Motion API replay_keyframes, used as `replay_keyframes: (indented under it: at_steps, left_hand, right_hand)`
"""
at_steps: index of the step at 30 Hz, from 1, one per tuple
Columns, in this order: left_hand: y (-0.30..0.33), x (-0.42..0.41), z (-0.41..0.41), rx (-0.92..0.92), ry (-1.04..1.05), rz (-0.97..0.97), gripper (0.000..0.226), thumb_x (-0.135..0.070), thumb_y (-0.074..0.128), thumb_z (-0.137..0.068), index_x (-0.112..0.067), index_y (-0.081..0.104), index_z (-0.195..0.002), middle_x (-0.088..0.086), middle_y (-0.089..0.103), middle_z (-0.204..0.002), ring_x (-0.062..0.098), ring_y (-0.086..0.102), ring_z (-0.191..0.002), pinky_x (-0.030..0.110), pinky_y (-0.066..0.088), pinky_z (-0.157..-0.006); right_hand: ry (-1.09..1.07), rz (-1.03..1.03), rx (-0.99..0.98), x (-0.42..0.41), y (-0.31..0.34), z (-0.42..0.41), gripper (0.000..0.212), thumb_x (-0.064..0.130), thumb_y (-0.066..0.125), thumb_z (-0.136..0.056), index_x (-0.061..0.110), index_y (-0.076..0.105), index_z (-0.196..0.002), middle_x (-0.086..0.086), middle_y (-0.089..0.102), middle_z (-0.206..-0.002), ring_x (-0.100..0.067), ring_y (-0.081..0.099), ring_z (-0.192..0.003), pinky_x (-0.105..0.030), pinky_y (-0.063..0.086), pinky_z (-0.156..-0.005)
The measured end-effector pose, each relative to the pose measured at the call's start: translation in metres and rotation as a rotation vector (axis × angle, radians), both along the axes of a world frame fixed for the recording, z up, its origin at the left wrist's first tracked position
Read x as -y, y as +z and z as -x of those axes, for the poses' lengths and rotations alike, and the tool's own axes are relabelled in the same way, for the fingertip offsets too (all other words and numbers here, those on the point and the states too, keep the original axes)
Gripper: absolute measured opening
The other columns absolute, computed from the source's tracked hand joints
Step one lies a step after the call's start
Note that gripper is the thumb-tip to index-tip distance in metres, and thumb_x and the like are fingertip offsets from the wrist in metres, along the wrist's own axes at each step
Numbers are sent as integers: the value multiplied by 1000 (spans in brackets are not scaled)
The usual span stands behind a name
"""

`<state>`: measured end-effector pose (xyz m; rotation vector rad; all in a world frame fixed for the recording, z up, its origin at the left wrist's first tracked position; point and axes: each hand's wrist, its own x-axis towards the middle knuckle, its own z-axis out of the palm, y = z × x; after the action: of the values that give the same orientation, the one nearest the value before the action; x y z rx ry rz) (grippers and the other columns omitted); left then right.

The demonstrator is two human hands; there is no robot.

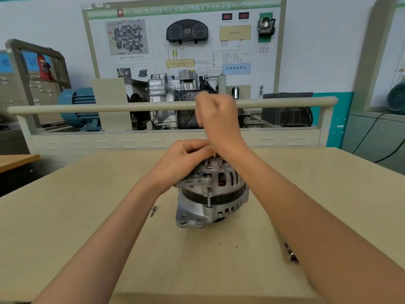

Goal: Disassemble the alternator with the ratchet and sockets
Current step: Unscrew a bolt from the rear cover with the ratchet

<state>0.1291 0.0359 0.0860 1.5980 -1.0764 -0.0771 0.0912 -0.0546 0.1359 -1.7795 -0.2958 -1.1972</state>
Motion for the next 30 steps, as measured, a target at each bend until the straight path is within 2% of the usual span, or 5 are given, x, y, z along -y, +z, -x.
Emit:
replay_keyframes:
  at_steps: [4,11,20,26,30]
  left_hand:
    - [0,-1,2,-25,-39,40,18,-20,58,-91,-27,75,-90,-9,75,-86,1,70,-82,8,48,-66]
    - [-2,-1,-5,86,182,38,31,6,47,-83,-10,49,-57,-7,50,-47,3,41,-47,15,34,-47]
    - [1,-1,4,25,-33,26,20,-14,56,-93,-24,73,-95,-13,74,-81,-2,69,-78,6,47,-66]
    - [-2,-1,-5,63,172,10,36,6,49,-84,-14,56,-56,-2,53,-52,8,44,-49,19,36,-51]
    - [-1,-1,-2,31,70,25,45,-3,57,-89,-30,70,-56,-12,68,-59,-3,61,-55,9,43,-52]
  right_hand:
    - [492,-374,-78,7,8,2,61,12,31,-94,15,36,-33,0,37,-37,-14,41,-45,-18,47,-65]
    - [-834,443,152,-18,-22,-7,24,20,49,-79,7,63,-65,-5,54,-65,-25,48,-73,-35,34,-85]
    - [427,-424,4,0,7,0,56,8,35,-92,14,32,-36,0,33,-36,-13,35,-42,-18,46,-56]
    - [-767,412,158,-16,-22,-12,27,22,45,-80,8,60,-62,-2,51,-62,-20,42,-70,-32,33,-81]
    - [-235,28,120,-9,-5,-10,43,22,42,-82,20,33,-40,11,32,-39,-10,33,-48,-24,33,-60]
